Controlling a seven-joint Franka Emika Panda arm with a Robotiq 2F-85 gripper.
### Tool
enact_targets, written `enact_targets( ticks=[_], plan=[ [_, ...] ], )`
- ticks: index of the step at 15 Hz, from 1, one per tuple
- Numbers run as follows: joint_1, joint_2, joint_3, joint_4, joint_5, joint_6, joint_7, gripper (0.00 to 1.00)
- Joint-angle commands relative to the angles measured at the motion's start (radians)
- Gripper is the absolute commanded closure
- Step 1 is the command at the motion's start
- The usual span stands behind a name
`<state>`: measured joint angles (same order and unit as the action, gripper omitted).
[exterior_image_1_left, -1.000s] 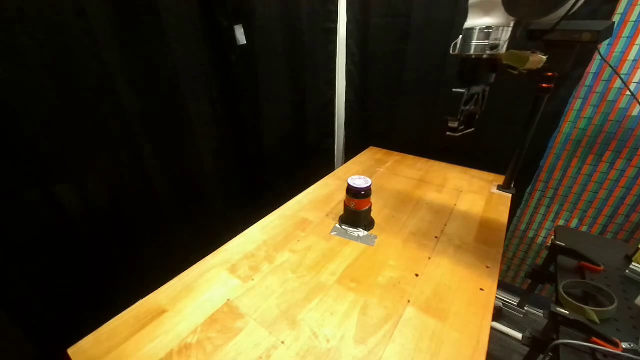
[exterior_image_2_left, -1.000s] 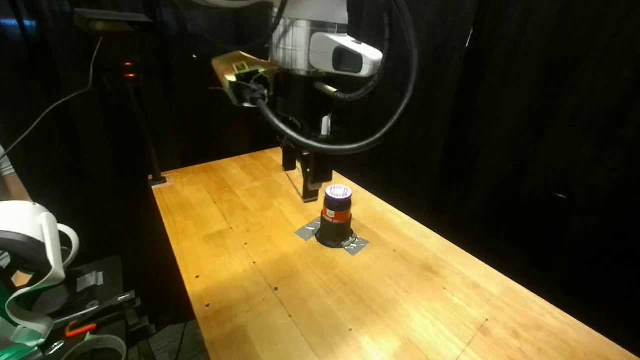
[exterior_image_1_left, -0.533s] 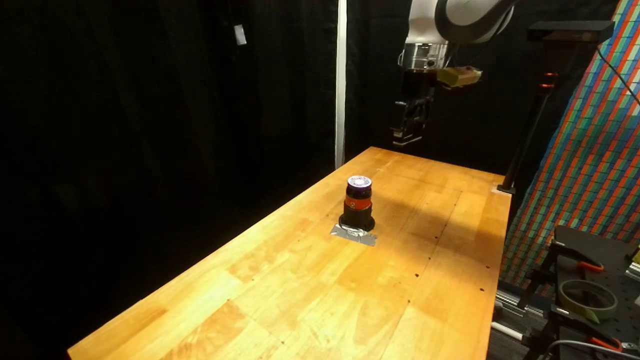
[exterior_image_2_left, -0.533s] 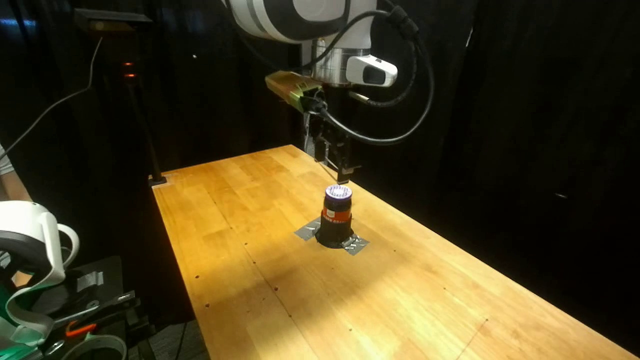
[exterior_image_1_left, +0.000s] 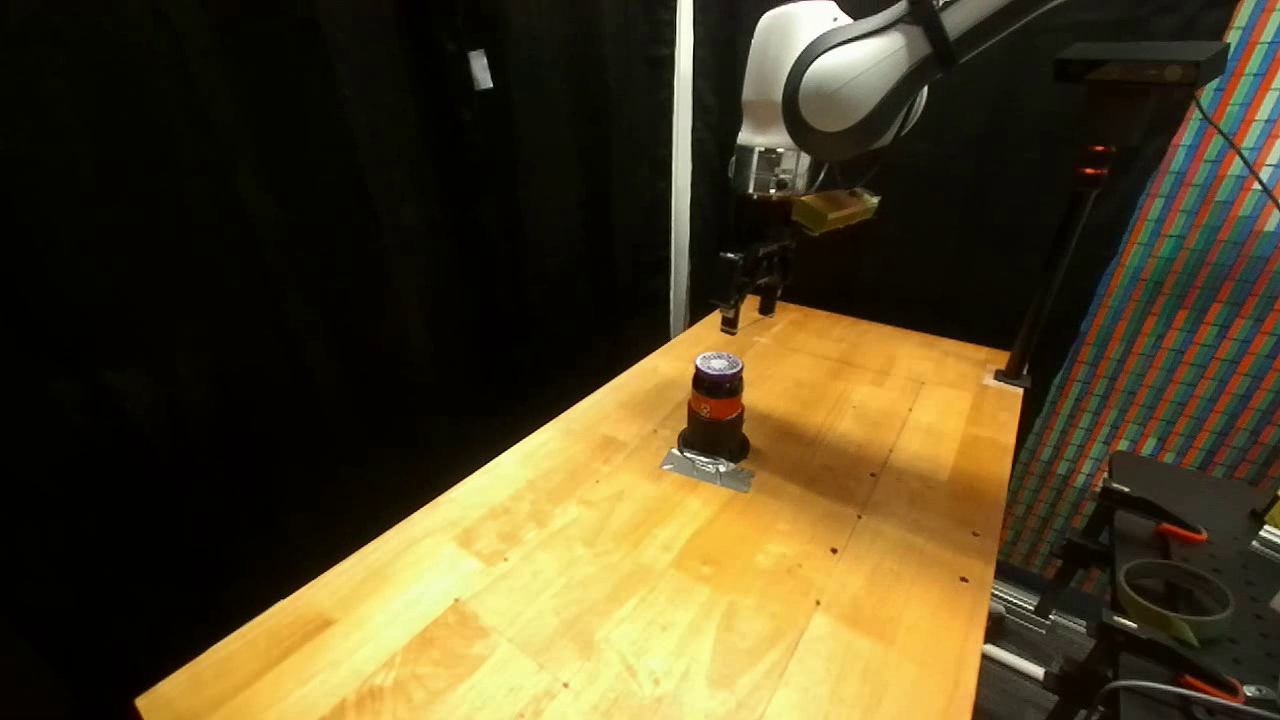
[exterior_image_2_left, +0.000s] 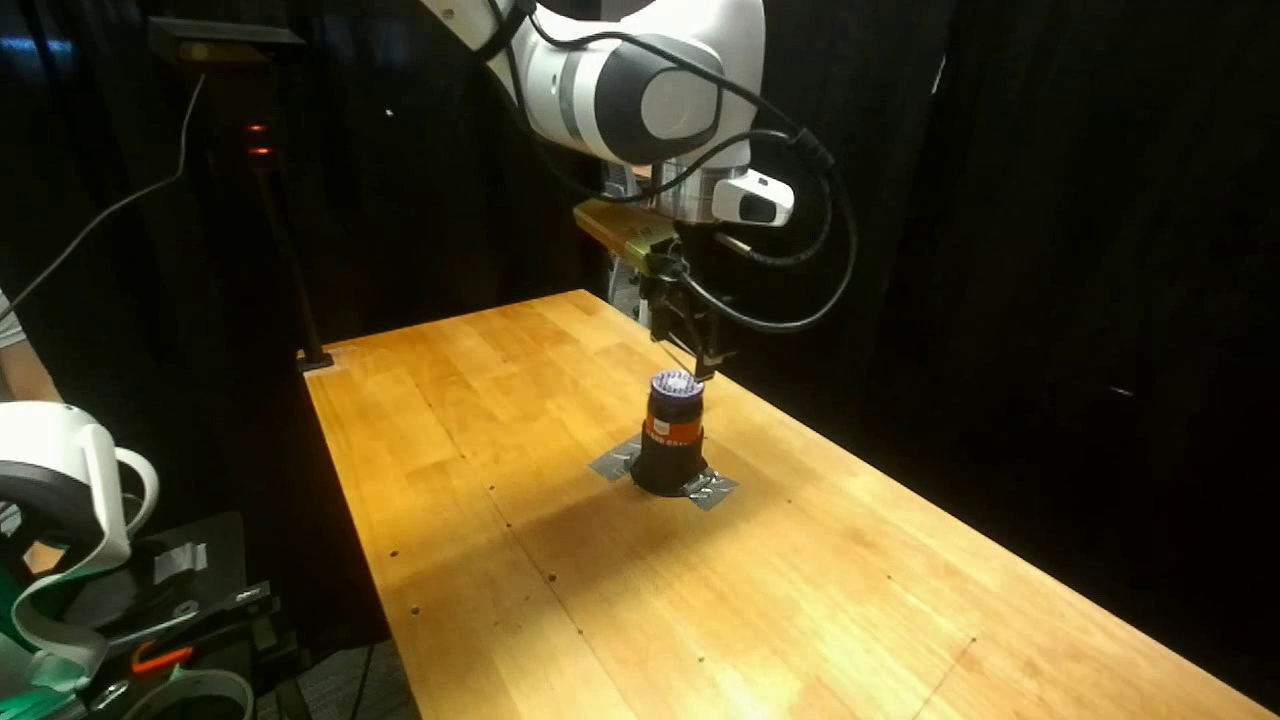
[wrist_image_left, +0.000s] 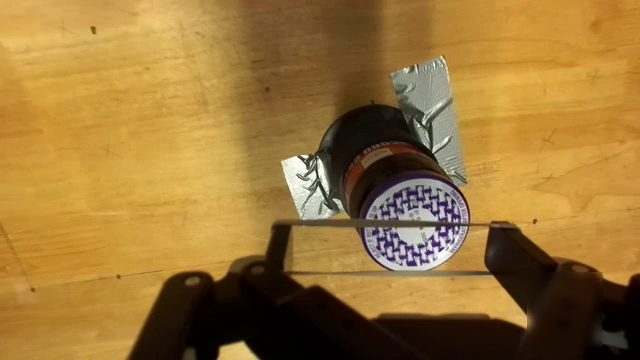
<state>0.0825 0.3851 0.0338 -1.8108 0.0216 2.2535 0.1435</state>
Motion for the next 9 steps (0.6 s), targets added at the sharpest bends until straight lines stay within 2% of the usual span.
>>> enact_targets(
  ticks=[1,9],
  plan=[
    [0.029,0.087,-0.002,0.1,-0.034,0.038,0.015,0.0],
    [0.053,0.208,-0.008,0.21,-0.048,0.035,-0.001,0.0]
  ],
)
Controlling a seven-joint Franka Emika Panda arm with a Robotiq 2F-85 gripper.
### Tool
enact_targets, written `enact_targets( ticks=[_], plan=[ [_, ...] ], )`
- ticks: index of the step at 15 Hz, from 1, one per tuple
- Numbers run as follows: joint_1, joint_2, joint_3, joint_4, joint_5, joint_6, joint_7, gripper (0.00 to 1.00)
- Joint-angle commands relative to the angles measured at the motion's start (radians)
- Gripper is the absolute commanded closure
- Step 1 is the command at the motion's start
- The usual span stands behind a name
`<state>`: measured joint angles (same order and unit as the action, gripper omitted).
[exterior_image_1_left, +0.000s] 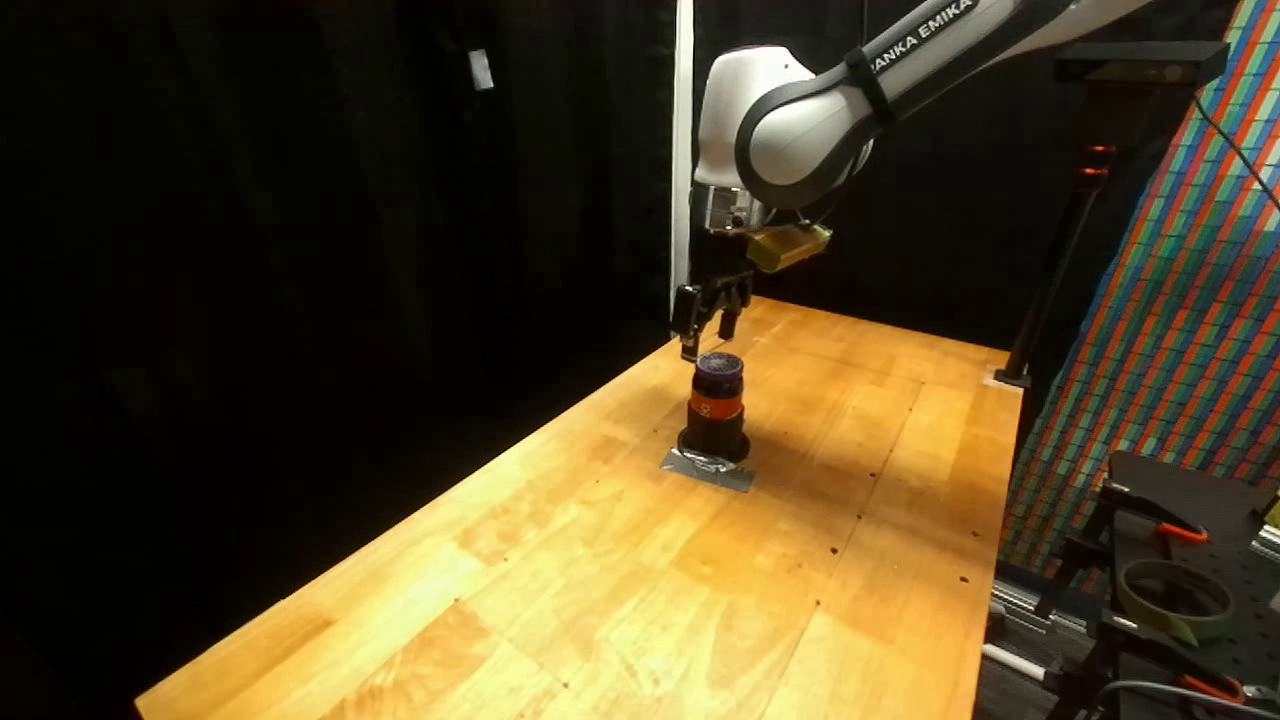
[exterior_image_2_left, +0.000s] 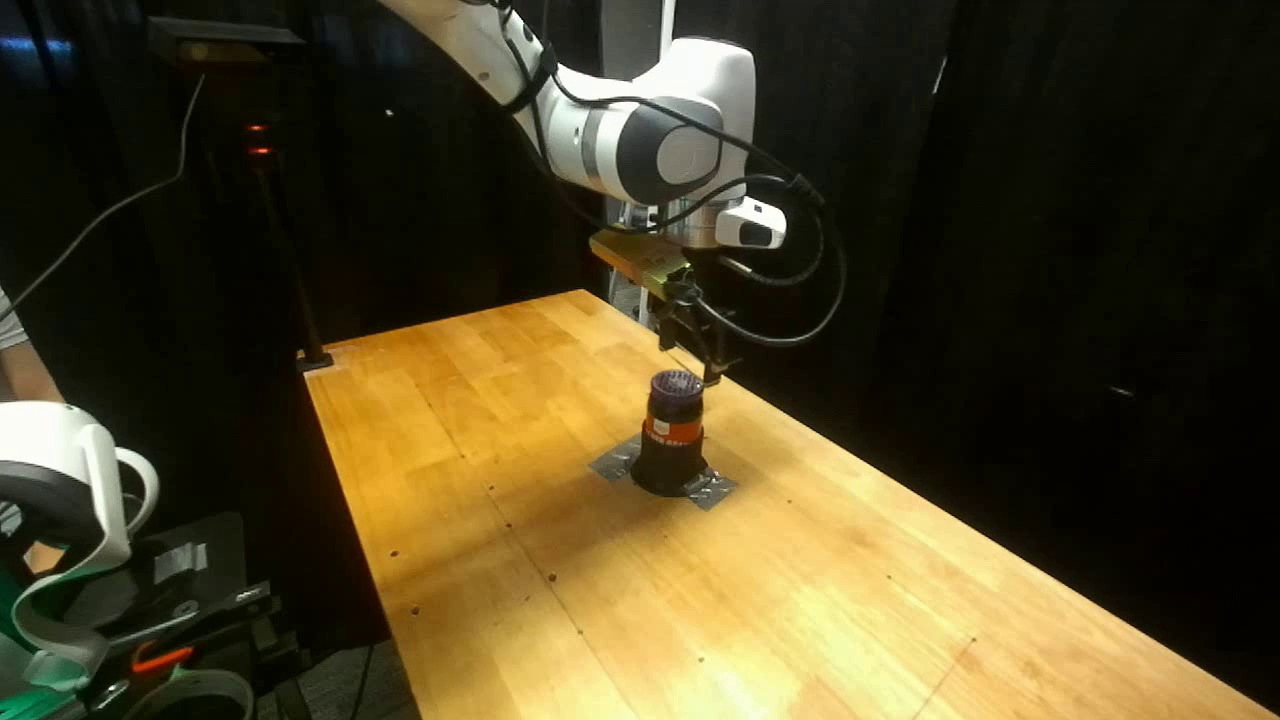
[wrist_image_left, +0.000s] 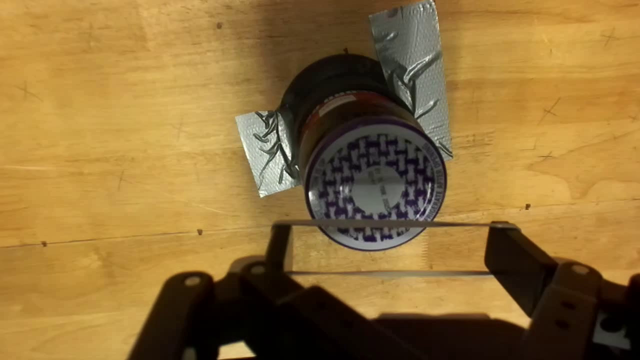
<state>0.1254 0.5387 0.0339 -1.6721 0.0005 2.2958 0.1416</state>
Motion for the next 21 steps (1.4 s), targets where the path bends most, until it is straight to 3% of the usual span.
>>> enact_targets(
  ticks=[1,8,13,21],
  plan=[
    [0.009,0.069,-0.009,0.08,-0.029,-0.001,-0.001,0.0],
    [0.013,0.127,-0.022,0.12,-0.064,-0.021,-0.002,0.0],
    [0.0,0.067,-0.011,0.052,-0.054,-0.101,-0.036,0.0],
    [-0.043,-0.039,0.017,-0.093,-0.001,-0.083,-0.103,0.0]
  ],
)
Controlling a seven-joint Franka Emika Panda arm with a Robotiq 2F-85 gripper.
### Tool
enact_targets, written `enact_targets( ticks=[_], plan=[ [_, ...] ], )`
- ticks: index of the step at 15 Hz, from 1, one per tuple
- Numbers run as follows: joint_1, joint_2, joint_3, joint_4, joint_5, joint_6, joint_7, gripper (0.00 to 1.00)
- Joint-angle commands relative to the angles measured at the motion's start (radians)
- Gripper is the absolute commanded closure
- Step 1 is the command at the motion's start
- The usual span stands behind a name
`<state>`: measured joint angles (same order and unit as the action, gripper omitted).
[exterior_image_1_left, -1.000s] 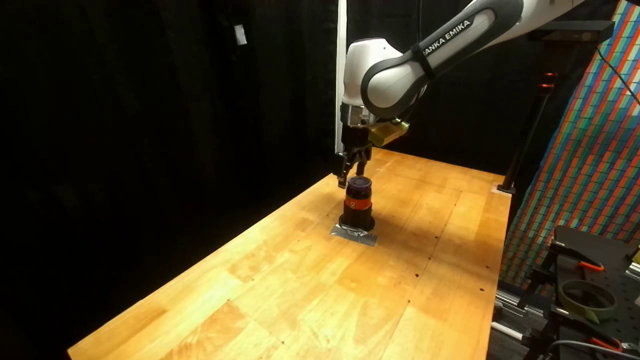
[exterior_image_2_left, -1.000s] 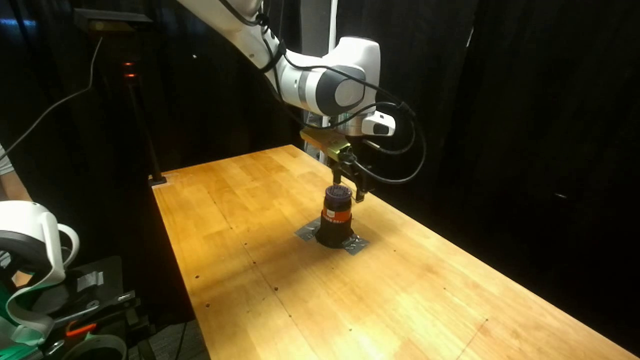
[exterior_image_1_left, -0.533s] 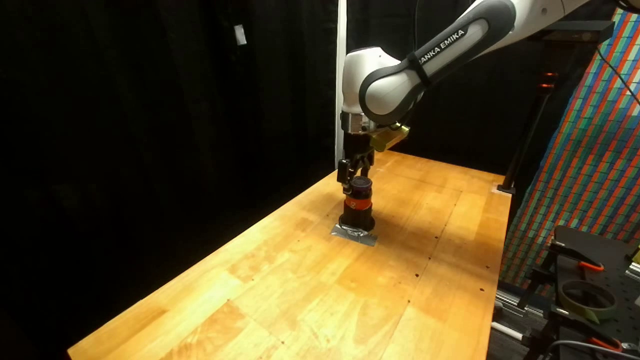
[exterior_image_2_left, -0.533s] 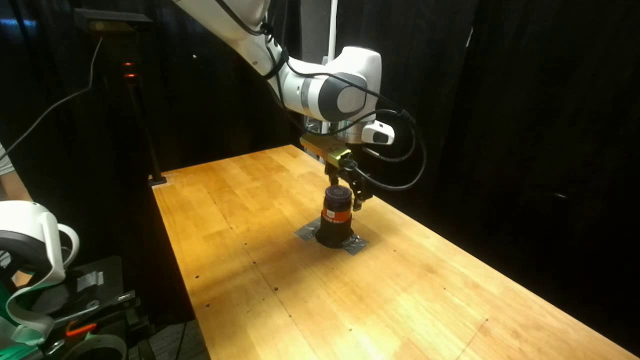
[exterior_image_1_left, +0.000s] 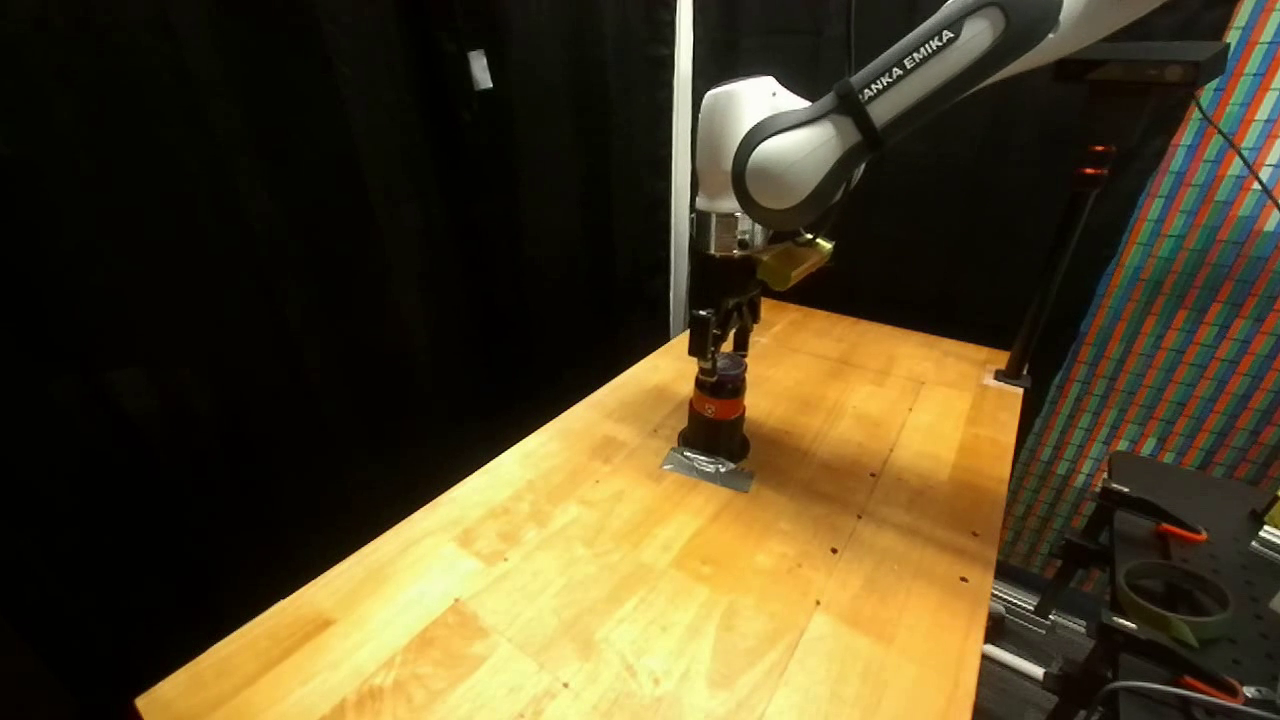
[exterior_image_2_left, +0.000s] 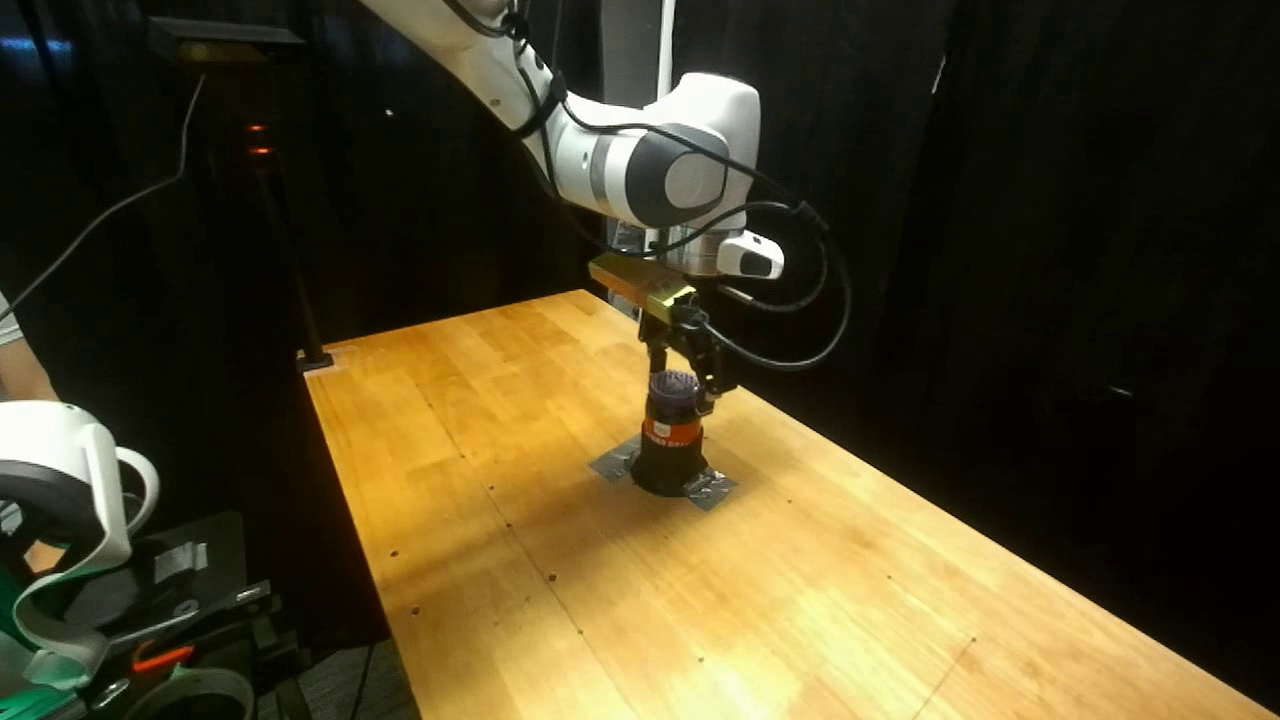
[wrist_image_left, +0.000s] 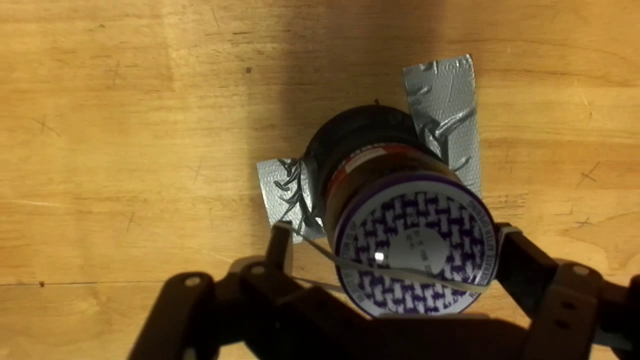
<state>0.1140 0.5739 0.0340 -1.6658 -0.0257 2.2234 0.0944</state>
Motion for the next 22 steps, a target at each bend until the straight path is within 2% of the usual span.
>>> enact_targets(
  ticks=[1,11,14,15,16,17,20,22],
  plan=[
    [-0.037,-0.082,0.02,-0.118,0.034,-0.008,-0.067,0.0],
    [-0.099,-0.156,0.032,-0.243,0.135,0.01,-0.17,0.0],
    [-0.118,-0.174,0.036,-0.294,0.183,0.065,-0.201,0.0],
    [-0.118,-0.178,0.034,-0.312,0.189,0.091,-0.204,0.25],
    [-0.115,-0.185,0.031,-0.348,0.191,0.153,-0.203,0.26],
    [-0.116,-0.193,0.033,-0.381,0.197,0.203,-0.21,0.32],
    [-0.125,-0.23,0.045,-0.514,0.217,0.423,-0.225,0.58],
    [-0.142,-0.254,0.067,-0.602,0.253,0.588,-0.245,0.72]
  ],
)
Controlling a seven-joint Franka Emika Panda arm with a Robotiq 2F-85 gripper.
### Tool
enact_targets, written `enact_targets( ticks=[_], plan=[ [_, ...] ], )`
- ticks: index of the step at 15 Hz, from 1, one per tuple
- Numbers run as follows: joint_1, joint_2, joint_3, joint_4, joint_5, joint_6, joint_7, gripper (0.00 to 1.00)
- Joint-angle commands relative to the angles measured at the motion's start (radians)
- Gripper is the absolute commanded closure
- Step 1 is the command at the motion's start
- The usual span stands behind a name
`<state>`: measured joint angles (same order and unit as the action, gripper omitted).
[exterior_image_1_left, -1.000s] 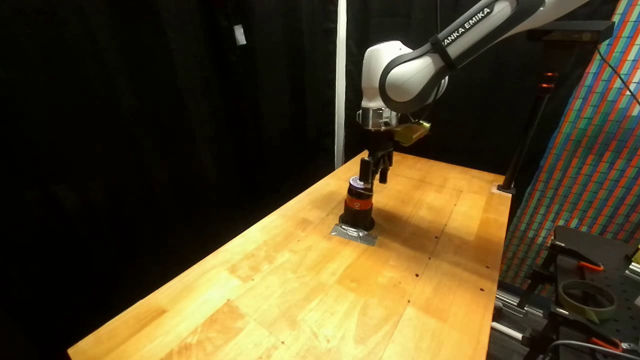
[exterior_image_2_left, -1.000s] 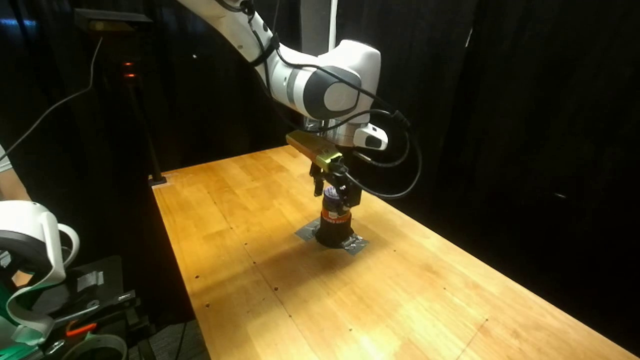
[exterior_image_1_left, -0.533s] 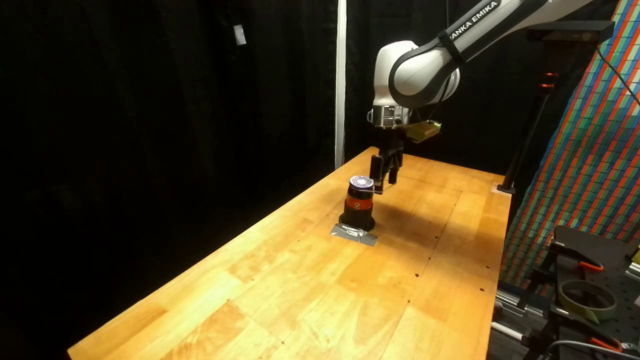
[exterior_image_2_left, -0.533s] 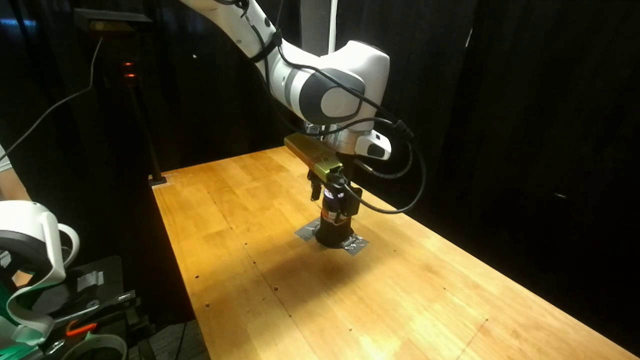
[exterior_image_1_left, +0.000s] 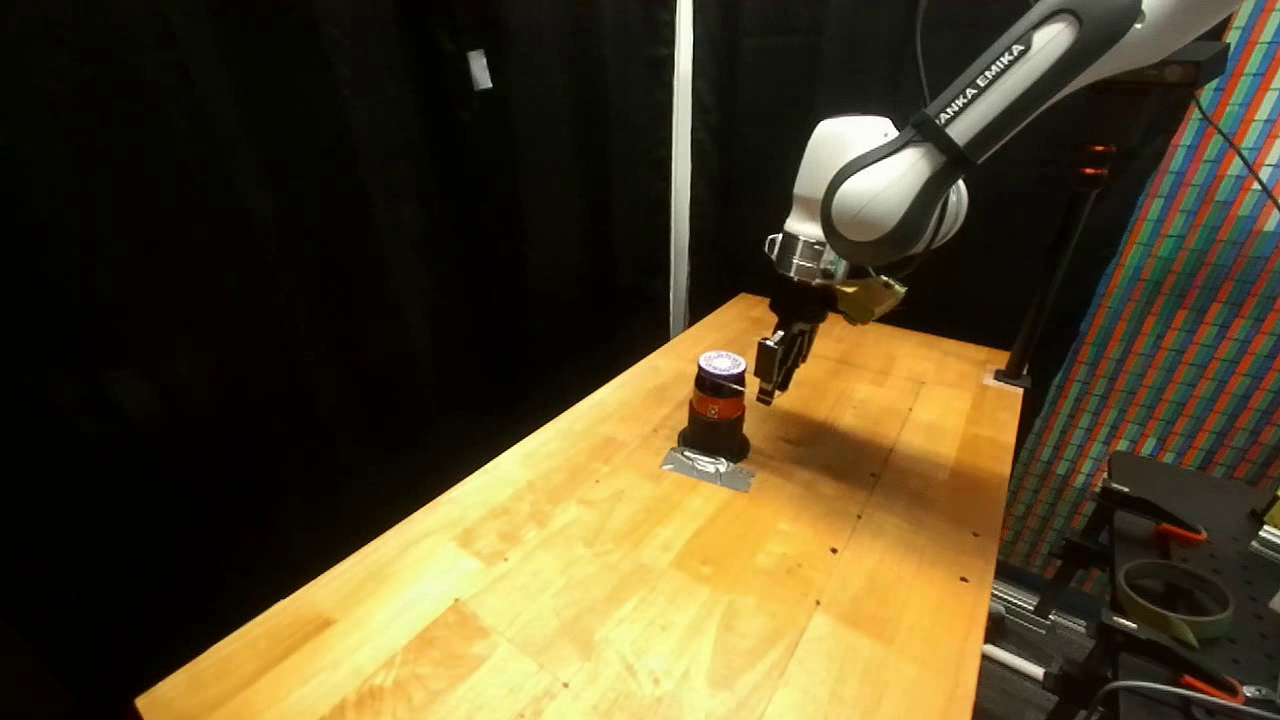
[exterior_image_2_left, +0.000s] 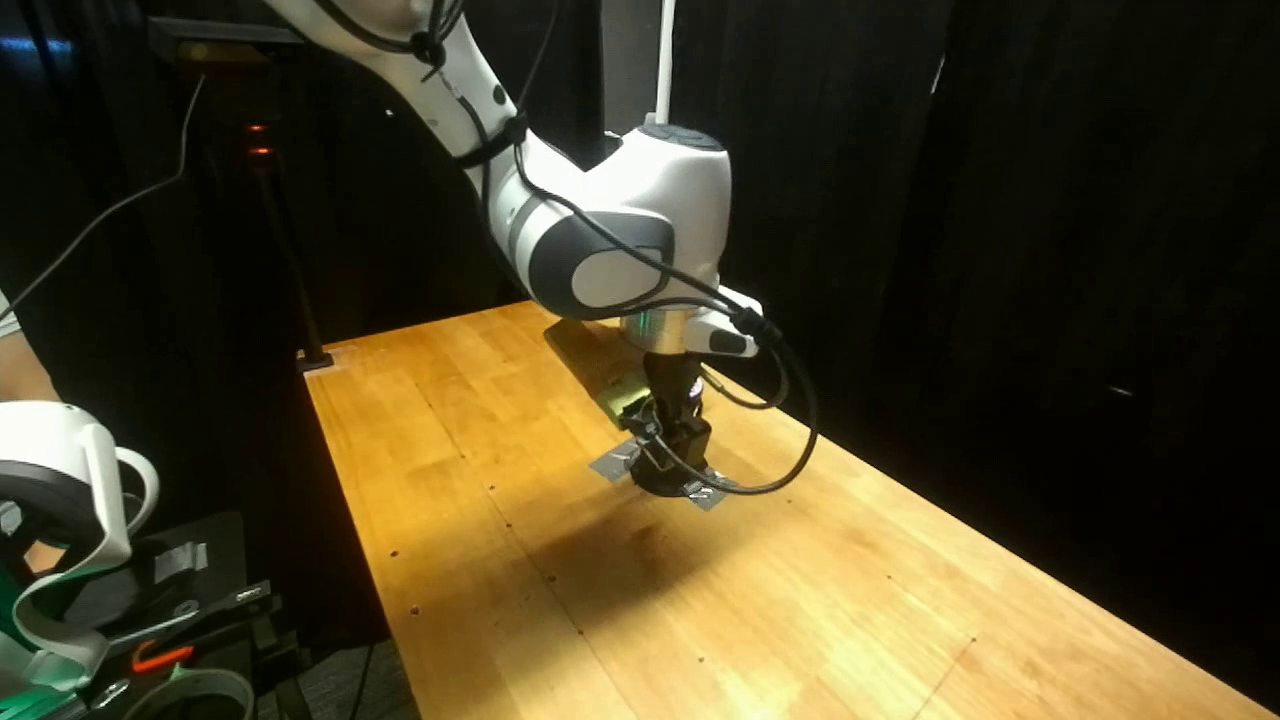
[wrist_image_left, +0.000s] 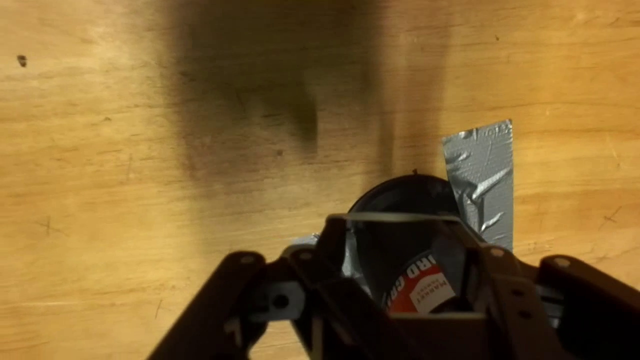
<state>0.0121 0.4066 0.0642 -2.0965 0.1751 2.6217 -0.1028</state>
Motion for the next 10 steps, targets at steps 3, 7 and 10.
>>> enact_targets(
  ticks=[3,7,10],
  plan=[
    [-0.132,-0.102,0.157,-0.272,0.179,0.445,-0.117,0.93],
    [-0.351,-0.032,0.478,-0.273,0.403,0.743,-0.243,0.96],
    [-0.568,0.083,0.714,-0.276,0.216,0.972,-0.12,0.92]
  ],
)
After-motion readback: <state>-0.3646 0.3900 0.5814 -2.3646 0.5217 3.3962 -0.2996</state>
